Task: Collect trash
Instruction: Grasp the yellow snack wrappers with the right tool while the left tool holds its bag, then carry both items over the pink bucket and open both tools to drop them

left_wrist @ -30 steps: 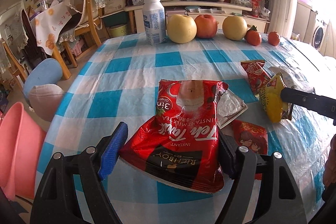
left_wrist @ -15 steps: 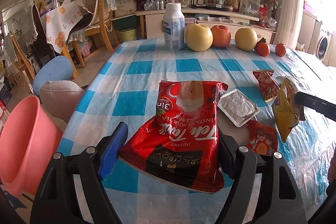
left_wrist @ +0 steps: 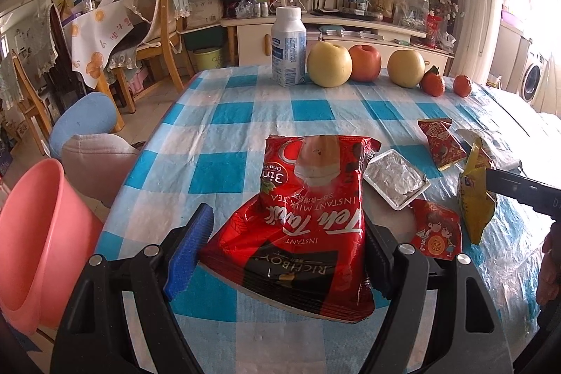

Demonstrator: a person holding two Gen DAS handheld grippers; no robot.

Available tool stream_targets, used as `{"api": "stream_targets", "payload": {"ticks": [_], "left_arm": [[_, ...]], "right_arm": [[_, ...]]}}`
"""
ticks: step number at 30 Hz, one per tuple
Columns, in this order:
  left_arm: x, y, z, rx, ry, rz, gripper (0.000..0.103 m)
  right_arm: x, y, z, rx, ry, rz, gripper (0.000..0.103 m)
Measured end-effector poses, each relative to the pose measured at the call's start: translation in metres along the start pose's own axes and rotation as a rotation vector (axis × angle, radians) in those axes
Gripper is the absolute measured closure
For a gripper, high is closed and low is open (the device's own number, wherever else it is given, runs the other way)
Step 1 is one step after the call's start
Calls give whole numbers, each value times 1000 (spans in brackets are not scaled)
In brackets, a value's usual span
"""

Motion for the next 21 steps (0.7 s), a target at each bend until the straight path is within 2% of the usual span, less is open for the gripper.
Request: {"api": "stream_targets", "payload": {"ticks": [1,2,5,9,13,15,17,18,19,21], "left_arm": [[0,0,0,-1,1,-3,25],[1,1,0,-2,2,-7,25],[2,3,0,-7,3,-14,25],[3,7,0,-22,8,-22,25],[4,10,-1,-31,14,-26,25],[4,10,-1,-34,15,-29,25],[5,10,-1,-33,14,-30,25],[4,10,-1,-32,13,-30,25],[4,10,-1,-33,13,-30,25],[4,10,0,-35,11,-31,25]], "right_arm": [[2,0,-1,-9,7,-20,12],[6,0,-4,-19,23,-31,11],[18,4,-13,-21,72,-7,11],[25,13,-15,-91,86,-51,10],[27,17,-12,-88,74,-41,10],[27,22,-10,-104,64,-33,23],[30,26,-10,-117,66,-19,47],[30,27,-9,-118,66,-21,48],[30,27,-9,-120,65,-29,59],[29,27,-8,-116,58,-23,63]]}}
Point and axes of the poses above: each gripper's, at about its wrist camera, not at the fingertips, and x roughly the way its jaws point, y to its left, z to its top, the point moved 10 cm from there along x, roughly the way its jaws point, and after that the axes turned 1 degree about -y, right-handed, at the moved point
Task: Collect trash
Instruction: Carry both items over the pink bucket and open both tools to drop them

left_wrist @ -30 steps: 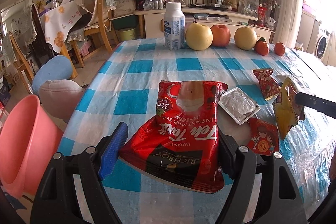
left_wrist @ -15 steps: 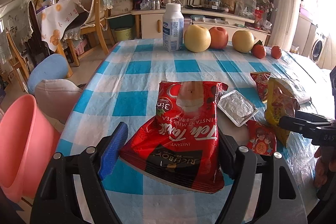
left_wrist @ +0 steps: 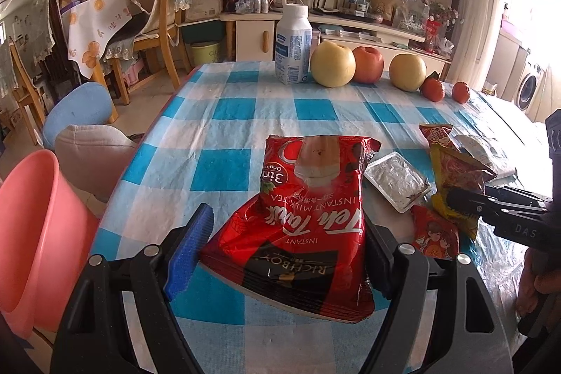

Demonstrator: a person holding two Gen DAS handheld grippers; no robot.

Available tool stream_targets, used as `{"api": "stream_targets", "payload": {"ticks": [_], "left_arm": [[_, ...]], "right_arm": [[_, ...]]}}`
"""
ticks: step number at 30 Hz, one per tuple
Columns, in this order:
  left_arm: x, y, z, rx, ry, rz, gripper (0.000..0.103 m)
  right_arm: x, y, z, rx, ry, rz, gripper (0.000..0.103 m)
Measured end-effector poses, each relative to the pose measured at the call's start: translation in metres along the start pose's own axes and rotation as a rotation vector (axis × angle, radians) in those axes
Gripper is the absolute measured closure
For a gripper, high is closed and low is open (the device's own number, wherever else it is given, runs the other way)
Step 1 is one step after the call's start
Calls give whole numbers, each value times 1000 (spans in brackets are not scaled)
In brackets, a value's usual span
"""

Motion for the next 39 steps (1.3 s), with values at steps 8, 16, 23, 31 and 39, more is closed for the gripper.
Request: {"api": "stream_targets", "payload": {"ticks": [8,16,23,31,39], "left_arm": [[-5,4,4,-13,-21,-5,25],[-20,18,12,-57,-62,0,25],[-38,43,20,-91,-111,32,25],[-59,96,27,-186,-165,97,25],[-80,172,21,-317,-201,211,25]], "right_arm": [[-9,6,4,-38,-48,-39,85],[-29,20,17,-42,-102,-42,86],[-41,48,30,-52,-124,-13,86],[-40,100,44,-94,-131,48,86],[-17,187,64,-174,-111,169,86]]}}
Point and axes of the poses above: each gripper's, at about its wrist camera, not at the fingertips, and x roughly the way its jaws point, y to its left, z to its top, the point moved 10 cm from there along x, roughly the way its jaws point, and after that the axes turned 1 degree about -y, right-handed, at the moved point
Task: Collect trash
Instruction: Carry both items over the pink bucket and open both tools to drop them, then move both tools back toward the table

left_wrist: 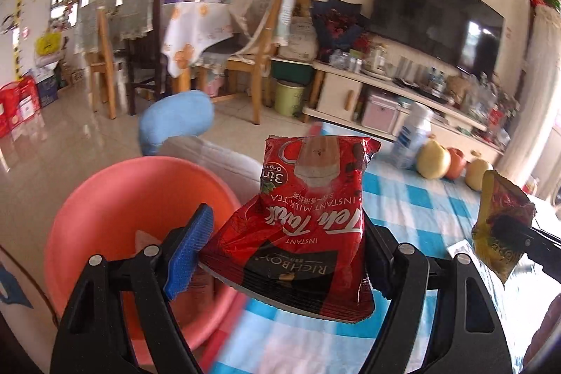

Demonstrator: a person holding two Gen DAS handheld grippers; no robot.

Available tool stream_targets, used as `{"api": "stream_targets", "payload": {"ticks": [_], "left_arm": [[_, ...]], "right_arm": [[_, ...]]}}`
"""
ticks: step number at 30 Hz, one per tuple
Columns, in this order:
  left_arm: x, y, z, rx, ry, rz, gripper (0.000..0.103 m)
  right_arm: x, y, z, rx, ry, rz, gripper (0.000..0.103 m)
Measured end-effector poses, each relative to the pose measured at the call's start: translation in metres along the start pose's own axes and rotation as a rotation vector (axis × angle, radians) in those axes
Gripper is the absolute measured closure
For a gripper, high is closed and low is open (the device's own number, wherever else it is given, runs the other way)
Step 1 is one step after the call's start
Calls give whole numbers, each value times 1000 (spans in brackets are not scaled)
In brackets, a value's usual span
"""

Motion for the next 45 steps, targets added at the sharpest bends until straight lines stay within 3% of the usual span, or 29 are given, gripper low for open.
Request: {"api": "stream_targets", "payload": {"ticks": [10,16,18,19,20,21,25,31,37,45], "left_arm": [[3,131,-1,-249,6,218,25],[2,179,-9,-349,22,268,25],[5,188,-11,-367,31,280,22],[6,190,-11,-373,32,282,20],[5,191,-12,-377,32,284,18],[4,194,-11,-380,27,290,12],[4,199,-10,-383,15,324,11],[-2,196,-6,-372,-16,358,10],[-7,185,-3,-340,-35,358,10],[-21,169,8,-256,-60,414,10]], "right_arm": [[67,126,27,-112,42,187,86],[101,182,31,-150,70,262,86],[116,196,26,-159,103,281,83],[124,199,22,-159,119,272,71],[129,200,19,-152,128,264,53],[132,200,16,-138,133,270,48],[125,188,12,-104,107,244,28],[99,149,11,-55,59,162,20],[68,120,8,-25,13,115,20],[37,108,-3,-10,-5,58,19]]}}
Point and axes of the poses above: each gripper's, at about its wrist camera, not at the fingertips, and x roughly the way its jaws point, y to its left, z to its top, the point moved 10 cm from there along x, roughly the way its jaws point, and after that the axes turned 1 degree about -y, right-handed, at the moved point
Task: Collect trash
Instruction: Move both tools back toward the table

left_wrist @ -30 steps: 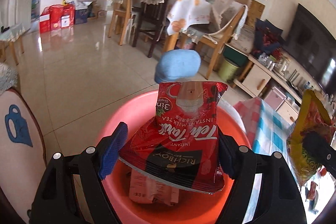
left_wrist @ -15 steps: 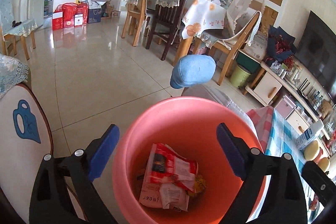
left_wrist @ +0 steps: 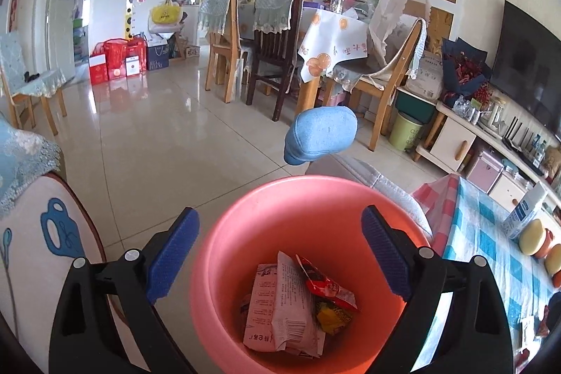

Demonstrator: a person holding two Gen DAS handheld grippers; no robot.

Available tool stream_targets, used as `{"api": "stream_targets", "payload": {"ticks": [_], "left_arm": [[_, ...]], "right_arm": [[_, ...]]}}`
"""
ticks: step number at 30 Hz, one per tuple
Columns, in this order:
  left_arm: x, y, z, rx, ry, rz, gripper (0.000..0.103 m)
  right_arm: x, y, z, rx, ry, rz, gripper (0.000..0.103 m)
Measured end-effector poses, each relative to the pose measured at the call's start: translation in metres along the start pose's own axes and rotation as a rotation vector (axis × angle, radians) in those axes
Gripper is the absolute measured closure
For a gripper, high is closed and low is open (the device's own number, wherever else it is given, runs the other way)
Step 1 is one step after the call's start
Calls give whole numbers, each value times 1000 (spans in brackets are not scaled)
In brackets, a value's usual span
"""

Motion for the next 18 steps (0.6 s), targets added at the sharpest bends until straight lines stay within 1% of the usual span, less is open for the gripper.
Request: {"api": "stream_targets", "payload": {"ticks": [5,9,13,15,18], "left_arm": [[-25,-1,13,43,-51,33,10],[-49,1,19,60,-81,30,10],[-74,-4,17,130,-101,21,10],[-85,-10,14,183,-110,21,10],[-104,-18,10,254,-127,19,10]], "right_arm": [[-25,22,-9,-36,-14,18,19],[-55,49,-14,-105,-45,54,19],[-97,62,-16,-134,-98,102,19],[-126,61,-13,-119,-131,139,19],[-170,53,-7,-75,-176,167,19]]}}
Point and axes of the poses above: each gripper's, at about its wrist camera, not at the fingertips, and x roughly the way its jaws point, y to its left, z to its top, the point moved 10 cm from there along x, roughly the way its jaws point, and after that the axes turned 1 degree about -y, right-handed, at the moved point
